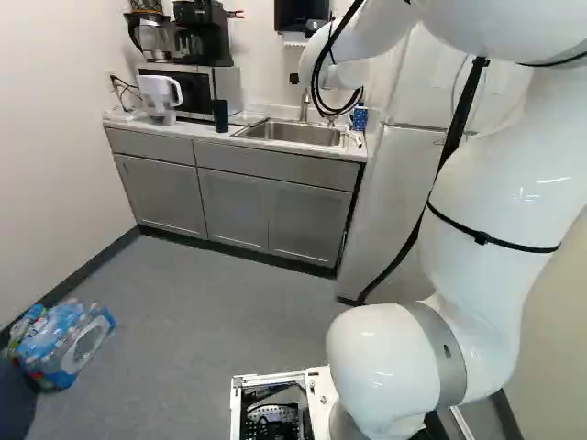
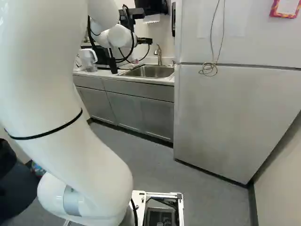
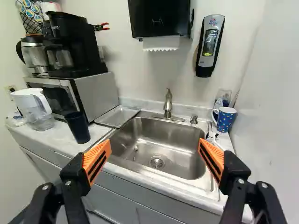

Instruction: Rinse the cup and place it in the tray

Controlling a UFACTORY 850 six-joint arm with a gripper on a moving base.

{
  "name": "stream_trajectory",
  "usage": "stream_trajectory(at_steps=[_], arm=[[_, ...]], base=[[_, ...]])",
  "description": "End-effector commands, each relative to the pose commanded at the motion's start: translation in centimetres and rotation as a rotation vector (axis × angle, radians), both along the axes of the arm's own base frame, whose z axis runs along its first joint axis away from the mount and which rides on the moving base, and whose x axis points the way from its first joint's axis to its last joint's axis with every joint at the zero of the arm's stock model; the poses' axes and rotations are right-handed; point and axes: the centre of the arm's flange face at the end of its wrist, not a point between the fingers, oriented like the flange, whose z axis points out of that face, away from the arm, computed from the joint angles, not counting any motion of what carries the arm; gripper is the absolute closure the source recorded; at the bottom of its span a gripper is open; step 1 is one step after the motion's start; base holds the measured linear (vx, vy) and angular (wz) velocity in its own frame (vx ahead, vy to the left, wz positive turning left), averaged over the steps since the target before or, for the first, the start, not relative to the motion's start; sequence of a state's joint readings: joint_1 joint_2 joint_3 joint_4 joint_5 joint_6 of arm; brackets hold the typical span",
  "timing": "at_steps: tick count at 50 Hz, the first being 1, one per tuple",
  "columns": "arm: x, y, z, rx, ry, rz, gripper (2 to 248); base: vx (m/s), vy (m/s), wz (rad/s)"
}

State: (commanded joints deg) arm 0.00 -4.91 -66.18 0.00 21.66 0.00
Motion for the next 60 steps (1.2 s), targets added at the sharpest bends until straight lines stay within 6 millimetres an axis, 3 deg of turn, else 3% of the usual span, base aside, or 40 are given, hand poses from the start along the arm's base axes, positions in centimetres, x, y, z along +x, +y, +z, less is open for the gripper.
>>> stream_trajectory(at_steps=[28, 60], arm=[[0.00, 0.00, 0.00, 0.000, 0.000, 0.000, 3], [0.00, 0.00, 0.00, 0.000, 0.000, 0.000, 3]], base=[[0.063, 0.001, -0.006], [0.069, 0.025, 0.112]])
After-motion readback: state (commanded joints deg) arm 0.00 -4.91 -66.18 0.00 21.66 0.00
